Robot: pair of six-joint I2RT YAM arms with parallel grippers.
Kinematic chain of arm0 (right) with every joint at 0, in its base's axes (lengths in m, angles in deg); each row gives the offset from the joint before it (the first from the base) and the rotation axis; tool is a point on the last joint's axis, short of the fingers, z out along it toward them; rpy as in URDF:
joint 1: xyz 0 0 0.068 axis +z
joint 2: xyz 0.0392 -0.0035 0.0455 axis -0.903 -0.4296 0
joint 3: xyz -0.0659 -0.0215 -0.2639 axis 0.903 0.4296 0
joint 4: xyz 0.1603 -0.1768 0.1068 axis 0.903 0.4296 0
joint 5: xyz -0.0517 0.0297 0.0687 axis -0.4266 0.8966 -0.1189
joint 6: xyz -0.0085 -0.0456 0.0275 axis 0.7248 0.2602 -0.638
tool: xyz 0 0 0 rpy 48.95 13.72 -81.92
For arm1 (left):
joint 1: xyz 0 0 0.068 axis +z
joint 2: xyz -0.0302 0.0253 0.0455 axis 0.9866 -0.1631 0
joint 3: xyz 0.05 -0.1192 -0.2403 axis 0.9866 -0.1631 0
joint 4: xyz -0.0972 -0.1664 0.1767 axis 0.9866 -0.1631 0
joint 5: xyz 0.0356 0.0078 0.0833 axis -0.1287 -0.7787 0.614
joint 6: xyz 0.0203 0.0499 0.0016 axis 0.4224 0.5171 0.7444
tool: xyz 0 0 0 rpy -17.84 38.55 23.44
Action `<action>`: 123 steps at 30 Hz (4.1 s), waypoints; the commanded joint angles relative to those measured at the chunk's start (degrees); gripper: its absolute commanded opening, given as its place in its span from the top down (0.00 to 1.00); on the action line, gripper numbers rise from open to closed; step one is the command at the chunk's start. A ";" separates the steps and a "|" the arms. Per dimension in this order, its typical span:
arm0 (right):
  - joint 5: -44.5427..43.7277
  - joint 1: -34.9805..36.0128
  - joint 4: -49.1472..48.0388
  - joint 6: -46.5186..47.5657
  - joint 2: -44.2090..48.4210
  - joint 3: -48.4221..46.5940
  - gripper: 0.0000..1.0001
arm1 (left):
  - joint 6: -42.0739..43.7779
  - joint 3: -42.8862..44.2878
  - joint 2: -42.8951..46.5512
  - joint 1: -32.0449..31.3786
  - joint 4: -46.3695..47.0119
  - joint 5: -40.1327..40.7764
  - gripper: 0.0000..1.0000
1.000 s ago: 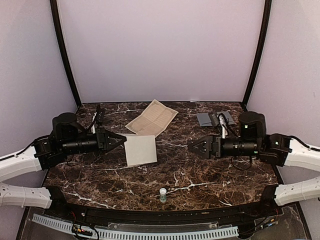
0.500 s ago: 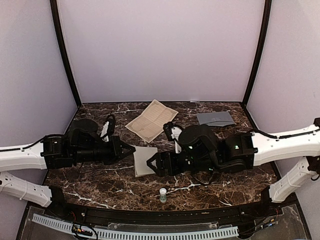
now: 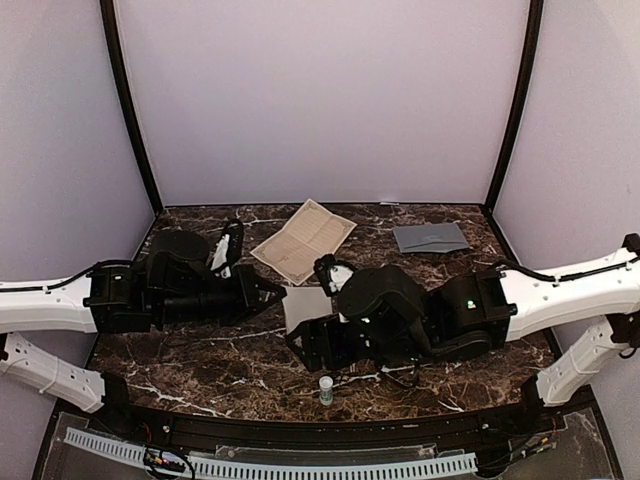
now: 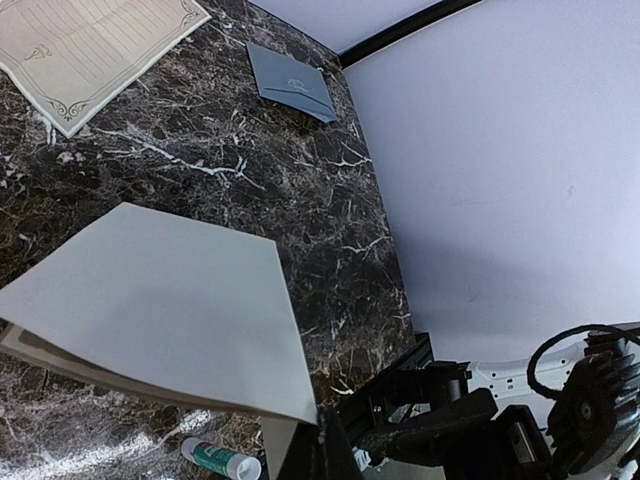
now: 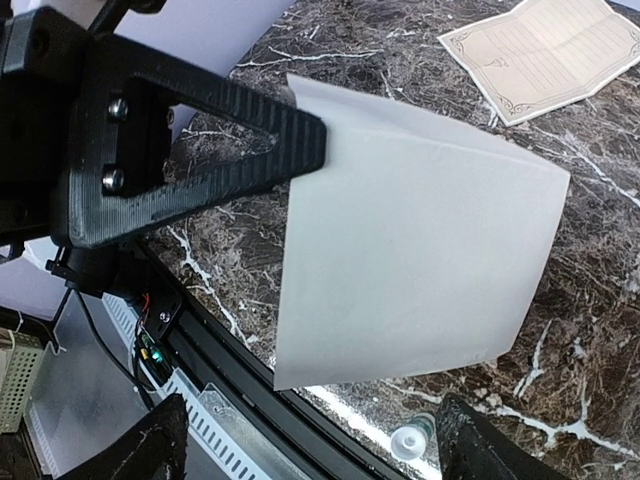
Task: Place the letter into the envelope and seal it
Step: Open the letter.
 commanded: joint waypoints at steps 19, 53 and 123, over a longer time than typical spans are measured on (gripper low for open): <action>-10.09 3.31 15.55 -7.98 -9.47 -12.54 0.24 | -0.83 3.10 -2.03 -2.20 -1.11 2.45 1.00; -20.45 3.25 26.69 -12.82 -15.03 -18.61 0.66 | -0.66 4.20 -3.37 -2.79 -1.55 0.84 1.00; -2.09 -4.22 4.04 -4.57 8.61 1.28 1.00 | 14.60 11.64 -3.08 -3.06 -15.70 3.94 1.00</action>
